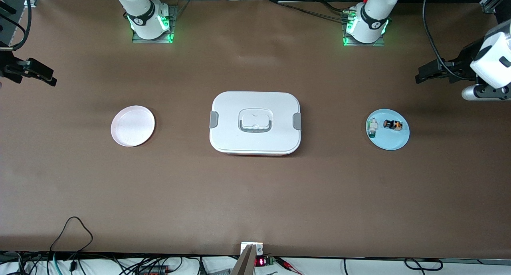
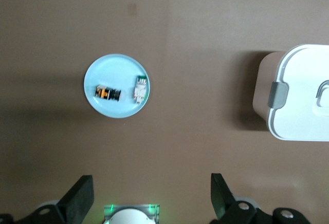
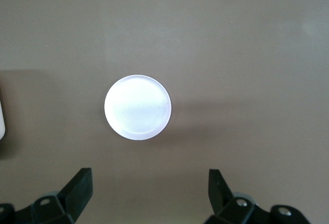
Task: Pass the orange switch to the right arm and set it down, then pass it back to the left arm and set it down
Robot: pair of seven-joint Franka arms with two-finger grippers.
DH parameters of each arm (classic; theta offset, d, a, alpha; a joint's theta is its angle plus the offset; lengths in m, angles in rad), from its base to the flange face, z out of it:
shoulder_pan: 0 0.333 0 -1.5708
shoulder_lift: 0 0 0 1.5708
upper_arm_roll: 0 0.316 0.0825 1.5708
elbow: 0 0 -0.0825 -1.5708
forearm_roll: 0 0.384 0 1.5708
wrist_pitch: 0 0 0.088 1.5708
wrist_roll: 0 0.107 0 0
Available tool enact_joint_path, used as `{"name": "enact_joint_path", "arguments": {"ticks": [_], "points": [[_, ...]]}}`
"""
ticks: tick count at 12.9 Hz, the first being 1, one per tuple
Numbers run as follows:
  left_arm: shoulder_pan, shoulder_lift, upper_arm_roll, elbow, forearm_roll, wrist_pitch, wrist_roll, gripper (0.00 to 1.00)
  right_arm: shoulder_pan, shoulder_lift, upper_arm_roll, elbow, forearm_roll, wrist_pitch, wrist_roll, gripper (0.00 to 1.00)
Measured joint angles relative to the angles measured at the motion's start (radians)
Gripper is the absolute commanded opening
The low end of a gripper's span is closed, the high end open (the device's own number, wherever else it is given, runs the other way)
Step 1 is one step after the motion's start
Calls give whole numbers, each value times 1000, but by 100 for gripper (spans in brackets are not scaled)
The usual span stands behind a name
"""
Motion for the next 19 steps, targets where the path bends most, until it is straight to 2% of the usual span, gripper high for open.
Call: {"name": "enact_joint_path", "arguments": {"ticks": [2, 5, 9, 13, 19], "points": [[-40, -14, 21, -14, 17, 16, 62, 100, 0, 0, 0, 0, 0, -2, 0, 100], [-40, -16, 40, -33, 21, 67, 134, 100, 0, 0, 0, 0, 0, -7, 0, 100], [-51, -16, 43, -38, 48, 84, 137, 100, 0, 0, 0, 0, 0, -10, 0, 100], [-67, -16, 43, -59, 52, 184, 137, 100, 0, 0, 0, 0, 0, -10, 0, 100], [-67, -20, 51, -70, 52, 186, 160, 100, 0, 0, 0, 0, 0, -11, 0, 100]]}}
